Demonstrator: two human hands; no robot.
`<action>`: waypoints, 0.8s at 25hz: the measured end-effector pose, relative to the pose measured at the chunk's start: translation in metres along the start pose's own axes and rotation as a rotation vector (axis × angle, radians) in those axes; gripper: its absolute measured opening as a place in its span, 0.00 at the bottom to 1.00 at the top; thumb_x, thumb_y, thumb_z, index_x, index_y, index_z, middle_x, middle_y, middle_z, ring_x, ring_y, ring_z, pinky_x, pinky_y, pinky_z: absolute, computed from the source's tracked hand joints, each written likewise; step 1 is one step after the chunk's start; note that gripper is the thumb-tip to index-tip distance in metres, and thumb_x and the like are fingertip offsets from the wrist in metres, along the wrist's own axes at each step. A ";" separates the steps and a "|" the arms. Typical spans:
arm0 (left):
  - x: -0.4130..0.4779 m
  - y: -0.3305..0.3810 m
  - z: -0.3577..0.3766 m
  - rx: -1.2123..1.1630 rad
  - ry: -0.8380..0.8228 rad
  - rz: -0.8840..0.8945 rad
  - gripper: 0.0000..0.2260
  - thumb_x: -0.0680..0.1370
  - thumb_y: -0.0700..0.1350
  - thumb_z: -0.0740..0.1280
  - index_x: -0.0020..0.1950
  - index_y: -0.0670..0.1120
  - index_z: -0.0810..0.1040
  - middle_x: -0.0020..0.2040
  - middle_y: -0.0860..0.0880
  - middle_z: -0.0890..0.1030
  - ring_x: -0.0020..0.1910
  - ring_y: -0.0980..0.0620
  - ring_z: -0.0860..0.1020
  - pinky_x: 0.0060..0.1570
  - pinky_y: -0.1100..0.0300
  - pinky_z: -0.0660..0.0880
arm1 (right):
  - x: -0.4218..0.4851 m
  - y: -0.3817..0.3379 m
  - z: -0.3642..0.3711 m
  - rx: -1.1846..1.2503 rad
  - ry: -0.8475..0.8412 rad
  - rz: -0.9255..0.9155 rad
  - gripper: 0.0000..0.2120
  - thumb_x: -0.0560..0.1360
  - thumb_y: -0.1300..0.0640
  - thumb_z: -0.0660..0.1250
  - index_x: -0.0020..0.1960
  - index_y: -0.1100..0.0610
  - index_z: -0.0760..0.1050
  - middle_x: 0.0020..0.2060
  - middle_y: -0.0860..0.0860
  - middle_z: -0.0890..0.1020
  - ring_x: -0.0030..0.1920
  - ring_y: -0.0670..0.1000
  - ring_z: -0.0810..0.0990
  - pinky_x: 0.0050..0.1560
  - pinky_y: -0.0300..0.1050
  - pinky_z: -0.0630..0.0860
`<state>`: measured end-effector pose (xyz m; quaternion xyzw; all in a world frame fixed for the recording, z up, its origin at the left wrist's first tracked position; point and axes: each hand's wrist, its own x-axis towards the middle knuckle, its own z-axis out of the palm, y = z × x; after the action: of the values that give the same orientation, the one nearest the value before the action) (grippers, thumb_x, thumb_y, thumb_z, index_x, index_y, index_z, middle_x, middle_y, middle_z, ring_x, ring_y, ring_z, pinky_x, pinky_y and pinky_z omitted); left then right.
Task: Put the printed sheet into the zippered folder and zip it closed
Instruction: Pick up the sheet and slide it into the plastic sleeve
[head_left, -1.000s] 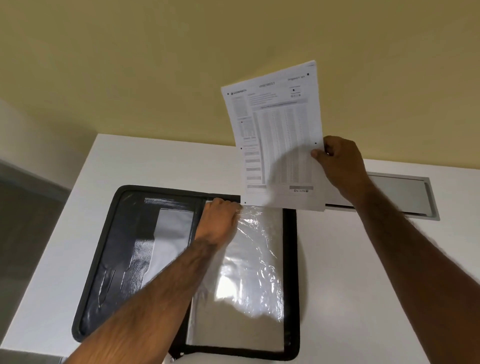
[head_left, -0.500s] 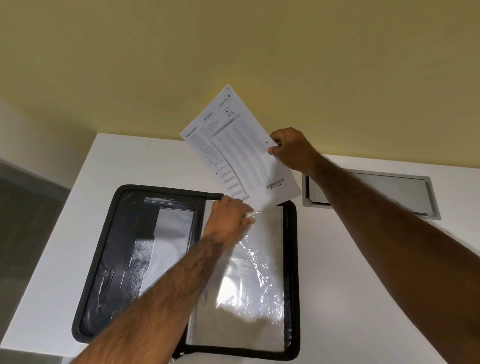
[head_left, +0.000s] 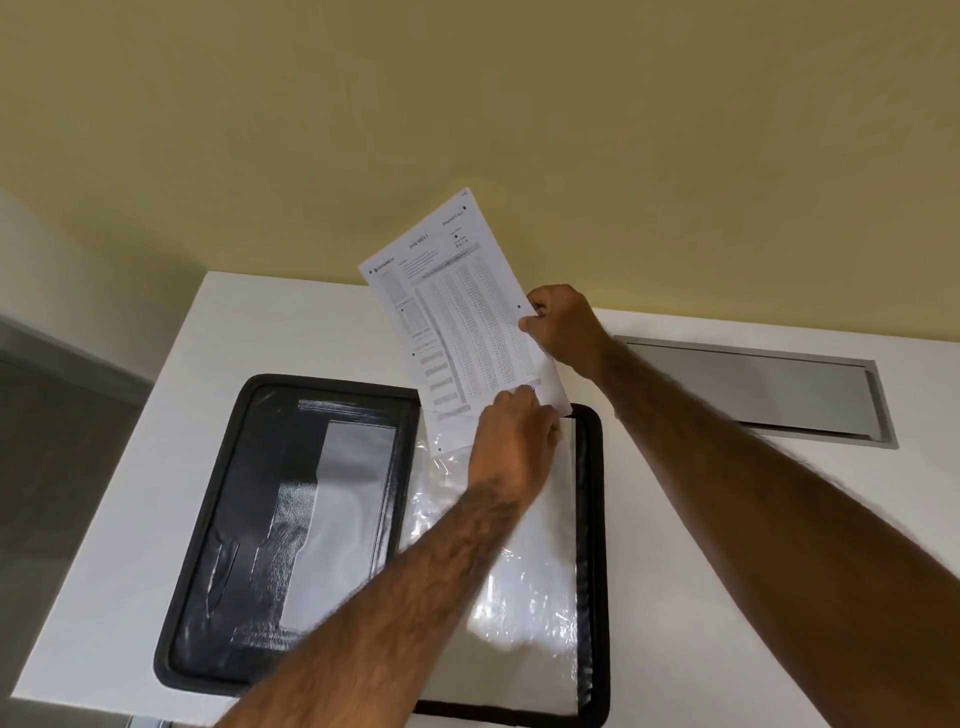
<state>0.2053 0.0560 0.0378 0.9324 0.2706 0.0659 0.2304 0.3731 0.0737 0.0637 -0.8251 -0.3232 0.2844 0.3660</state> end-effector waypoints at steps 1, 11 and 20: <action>-0.001 0.007 0.001 -0.001 0.020 -0.014 0.07 0.80 0.45 0.70 0.54 0.47 0.87 0.47 0.48 0.81 0.45 0.48 0.79 0.47 0.56 0.79 | -0.001 0.002 0.002 0.011 0.015 0.007 0.23 0.72 0.68 0.70 0.28 0.53 0.61 0.27 0.47 0.66 0.30 0.49 0.64 0.31 0.41 0.61; -0.003 0.045 0.004 -0.014 0.030 -0.082 0.06 0.79 0.39 0.70 0.55 0.42 0.84 0.46 0.44 0.80 0.41 0.48 0.79 0.39 0.56 0.75 | -0.003 0.015 0.017 -0.010 0.155 -0.012 0.05 0.75 0.67 0.68 0.41 0.61 0.81 0.41 0.50 0.79 0.37 0.50 0.76 0.25 0.21 0.62; 0.005 0.047 0.010 -0.134 0.138 -0.208 0.07 0.81 0.43 0.68 0.54 0.44 0.84 0.47 0.47 0.81 0.43 0.49 0.81 0.42 0.57 0.80 | -0.011 0.029 0.016 -0.074 0.121 0.088 0.22 0.74 0.66 0.68 0.28 0.52 0.62 0.27 0.42 0.67 0.26 0.42 0.65 0.22 0.26 0.63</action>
<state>0.2339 0.0195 0.0508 0.8752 0.3758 0.1236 0.2785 0.3639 0.0571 0.0341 -0.8670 -0.2742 0.2374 0.3416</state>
